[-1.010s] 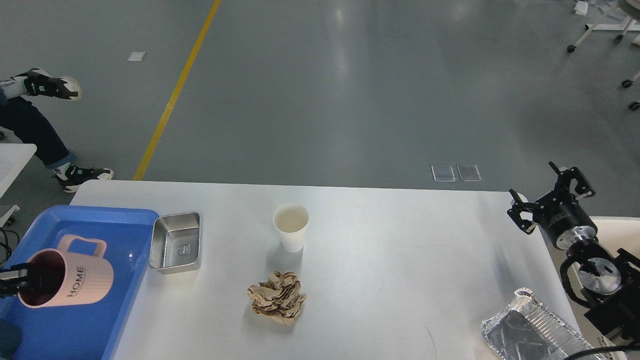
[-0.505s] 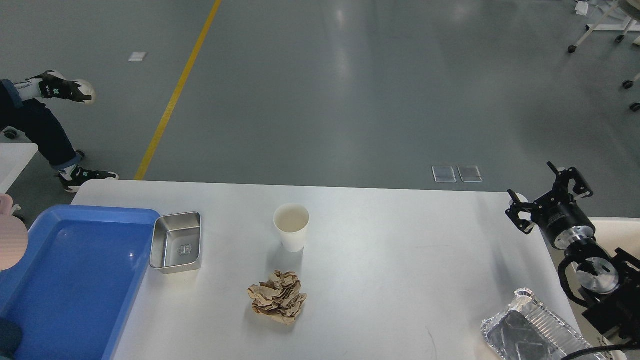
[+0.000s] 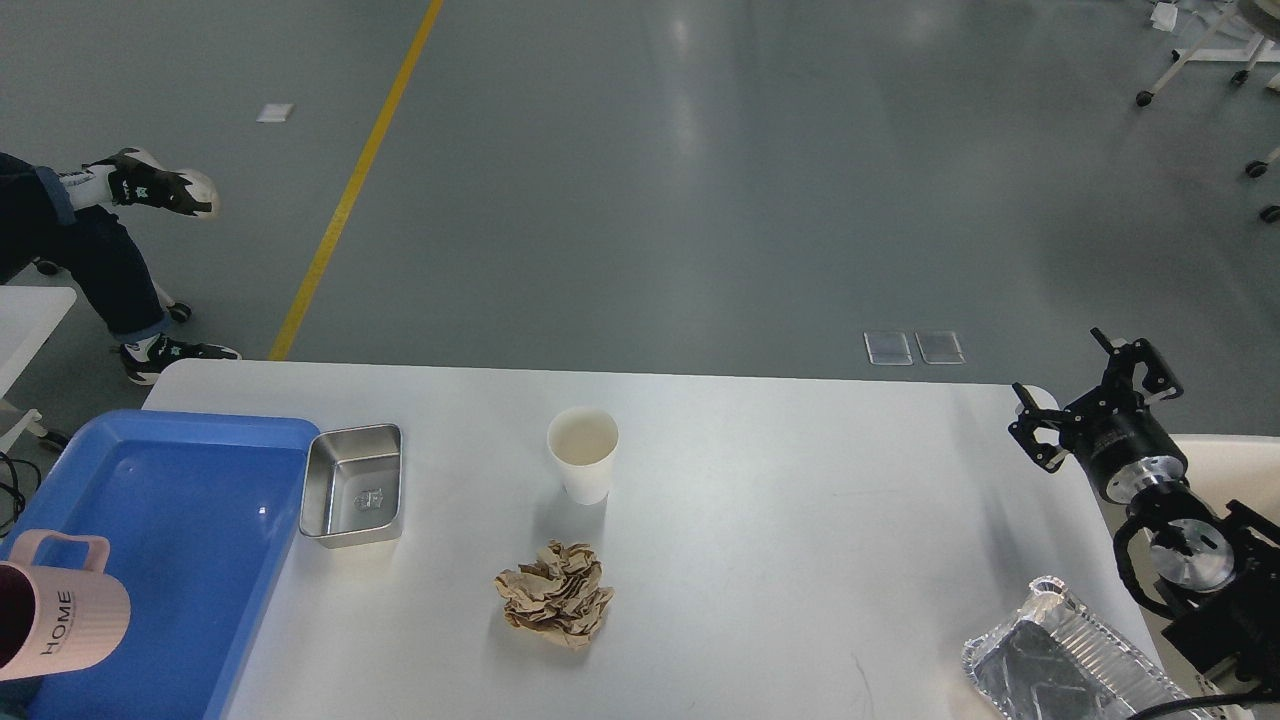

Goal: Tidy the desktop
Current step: 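Lift the pink mug and lower it into the blue tray, then release the pink mug and withdraw the left gripper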

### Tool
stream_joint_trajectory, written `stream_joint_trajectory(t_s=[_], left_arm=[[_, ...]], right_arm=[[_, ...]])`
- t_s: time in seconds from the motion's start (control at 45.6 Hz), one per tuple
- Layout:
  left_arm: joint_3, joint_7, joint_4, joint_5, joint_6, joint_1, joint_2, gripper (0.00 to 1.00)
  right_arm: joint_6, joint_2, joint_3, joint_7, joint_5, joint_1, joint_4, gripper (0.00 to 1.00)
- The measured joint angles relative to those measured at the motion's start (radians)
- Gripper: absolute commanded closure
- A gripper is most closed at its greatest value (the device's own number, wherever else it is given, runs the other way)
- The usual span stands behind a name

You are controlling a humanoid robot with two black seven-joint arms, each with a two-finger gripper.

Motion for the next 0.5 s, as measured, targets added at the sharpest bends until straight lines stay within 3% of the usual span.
stream_joint_trajectory(t_s=[0.154,0.351,0.505], left_arm=[[0.065,0.004,0.07,-0.009,0.055,0.009,-0.095,1.0],[0.073,0.071,0.15,-0.055,0.093,0.077,-0.181,1.0],[0.073,0.085,0.179,-0.079,0.121,0.117,-0.24,1.0]], right_arm=[[-0.001,0.0,0.0,0.0,0.0,0.0,0.0,0.0],[-0.001,0.001,0.0,0.0,0.0,0.001,0.0,0.0],[-0.002,0.011,0.0,0.0,0.0,0.001,0.0,0.0]])
